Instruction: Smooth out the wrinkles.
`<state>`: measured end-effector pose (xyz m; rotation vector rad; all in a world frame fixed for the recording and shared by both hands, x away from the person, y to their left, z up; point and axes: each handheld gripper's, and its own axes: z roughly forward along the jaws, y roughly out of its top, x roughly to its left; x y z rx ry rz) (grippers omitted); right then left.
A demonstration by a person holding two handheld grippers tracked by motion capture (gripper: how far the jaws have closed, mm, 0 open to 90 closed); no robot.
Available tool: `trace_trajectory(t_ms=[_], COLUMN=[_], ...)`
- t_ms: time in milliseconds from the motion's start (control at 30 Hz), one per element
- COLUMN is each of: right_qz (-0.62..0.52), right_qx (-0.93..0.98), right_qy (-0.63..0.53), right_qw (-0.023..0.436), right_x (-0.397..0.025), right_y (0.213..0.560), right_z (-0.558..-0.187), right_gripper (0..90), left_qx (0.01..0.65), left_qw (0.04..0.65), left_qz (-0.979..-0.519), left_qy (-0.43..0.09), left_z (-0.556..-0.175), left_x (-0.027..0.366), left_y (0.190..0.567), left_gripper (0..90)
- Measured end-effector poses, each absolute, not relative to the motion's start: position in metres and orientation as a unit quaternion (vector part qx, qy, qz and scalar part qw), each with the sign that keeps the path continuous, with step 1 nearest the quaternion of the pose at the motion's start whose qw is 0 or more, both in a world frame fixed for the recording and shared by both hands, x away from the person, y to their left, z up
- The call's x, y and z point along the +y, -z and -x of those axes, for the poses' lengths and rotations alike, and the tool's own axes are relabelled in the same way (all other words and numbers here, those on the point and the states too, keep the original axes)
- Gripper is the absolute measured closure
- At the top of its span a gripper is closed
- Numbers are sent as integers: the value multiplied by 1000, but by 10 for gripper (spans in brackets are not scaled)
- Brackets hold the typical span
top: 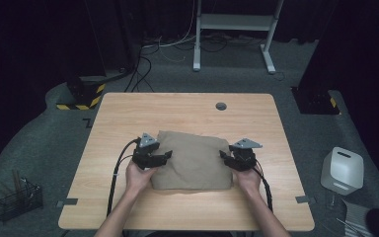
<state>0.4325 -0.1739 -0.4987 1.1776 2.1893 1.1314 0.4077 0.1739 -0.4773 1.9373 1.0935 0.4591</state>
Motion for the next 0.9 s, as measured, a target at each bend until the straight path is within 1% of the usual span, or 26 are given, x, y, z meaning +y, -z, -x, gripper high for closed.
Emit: trace_trajectory(t_ms=[100,167,233,333,433,600,800,900], right_qz=[-400,-392,-384,-373,-386,-403,-418,-424], right_qx=[788,792,803,821,819,814,808,805], right_qy=[-419,-424,-416,-389,-384,-376,-374,-372], right_qw=[210,199,188,189,179,182,181,184], right_x=[-172,-170,-167,-160,-160,-160,-160,-159], right_y=[491,489,493,503,511,515,516,517], right_z=[-417,-408,-403,-400,-408,-421,-436,-442], right_gripper=[512,508,505,504,502,497,497,497], left_qx=[435,437,440,447,448,453,470,470], left_qw=[414,407,403,405,400,397,405,398], left_qz=[-779,-783,-785,-780,-781,-780,-767,-770], left_qy=[-181,-174,-170,-166,-169,-169,-165,-167], left_z=[-398,-397,-398,-401,-407,-418,-431,-437], left_x=[176,174,172,169,167,164,164,163], left_y=[483,489,496,502,506,508,511,509], left_gripper=[352,352,353,356,356,356,356,355])
